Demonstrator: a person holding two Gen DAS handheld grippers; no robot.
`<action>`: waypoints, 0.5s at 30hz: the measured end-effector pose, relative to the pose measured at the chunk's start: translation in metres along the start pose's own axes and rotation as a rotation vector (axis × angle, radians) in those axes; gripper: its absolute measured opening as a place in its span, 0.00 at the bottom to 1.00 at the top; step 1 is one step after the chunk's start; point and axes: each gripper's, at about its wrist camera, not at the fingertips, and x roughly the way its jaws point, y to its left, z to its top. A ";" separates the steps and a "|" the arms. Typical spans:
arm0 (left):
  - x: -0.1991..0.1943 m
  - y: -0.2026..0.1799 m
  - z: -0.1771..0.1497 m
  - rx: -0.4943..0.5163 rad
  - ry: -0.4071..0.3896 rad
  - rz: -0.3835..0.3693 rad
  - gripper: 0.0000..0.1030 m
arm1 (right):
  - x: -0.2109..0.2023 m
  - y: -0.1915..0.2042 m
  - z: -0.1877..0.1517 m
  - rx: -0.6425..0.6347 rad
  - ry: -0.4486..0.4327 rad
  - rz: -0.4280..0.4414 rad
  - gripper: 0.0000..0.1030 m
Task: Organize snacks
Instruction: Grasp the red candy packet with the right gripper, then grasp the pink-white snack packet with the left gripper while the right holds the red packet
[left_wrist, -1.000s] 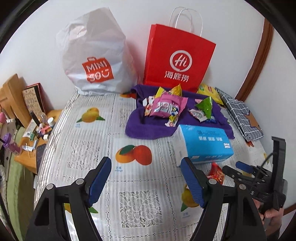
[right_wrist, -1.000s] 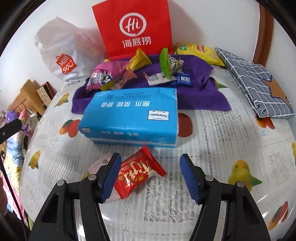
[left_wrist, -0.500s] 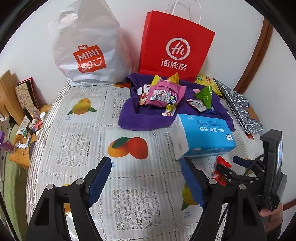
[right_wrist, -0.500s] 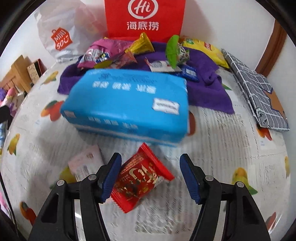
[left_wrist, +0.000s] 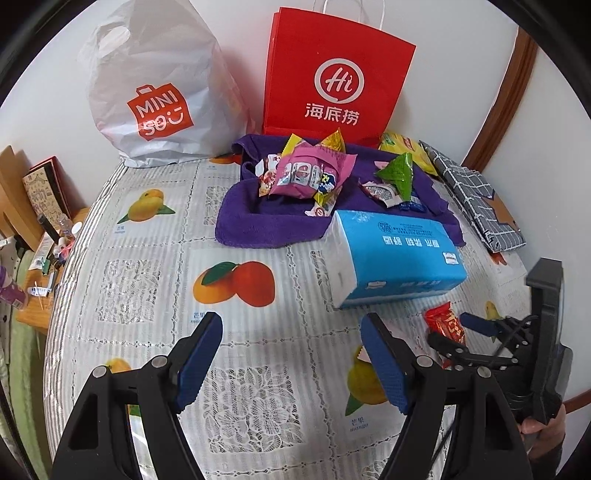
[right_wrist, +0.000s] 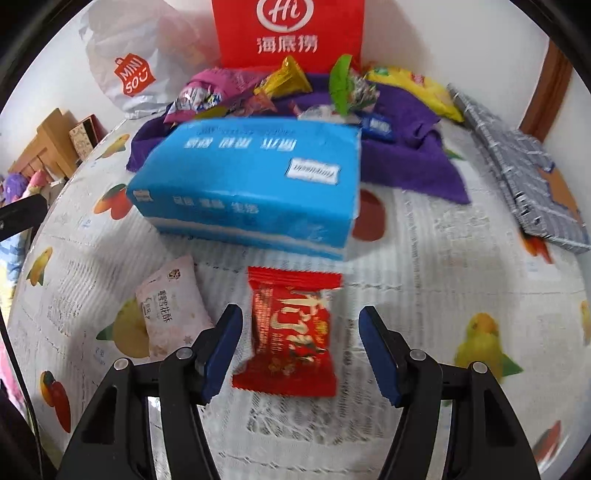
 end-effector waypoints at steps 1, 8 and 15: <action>0.001 -0.002 -0.001 0.002 0.003 0.003 0.74 | 0.001 0.001 -0.002 -0.007 0.000 -0.005 0.43; 0.017 -0.023 -0.014 0.023 0.049 0.003 0.74 | -0.019 -0.013 -0.013 -0.035 -0.084 -0.001 0.40; 0.036 -0.052 -0.040 -0.014 0.112 -0.047 0.73 | -0.037 -0.051 -0.028 -0.015 -0.114 -0.010 0.40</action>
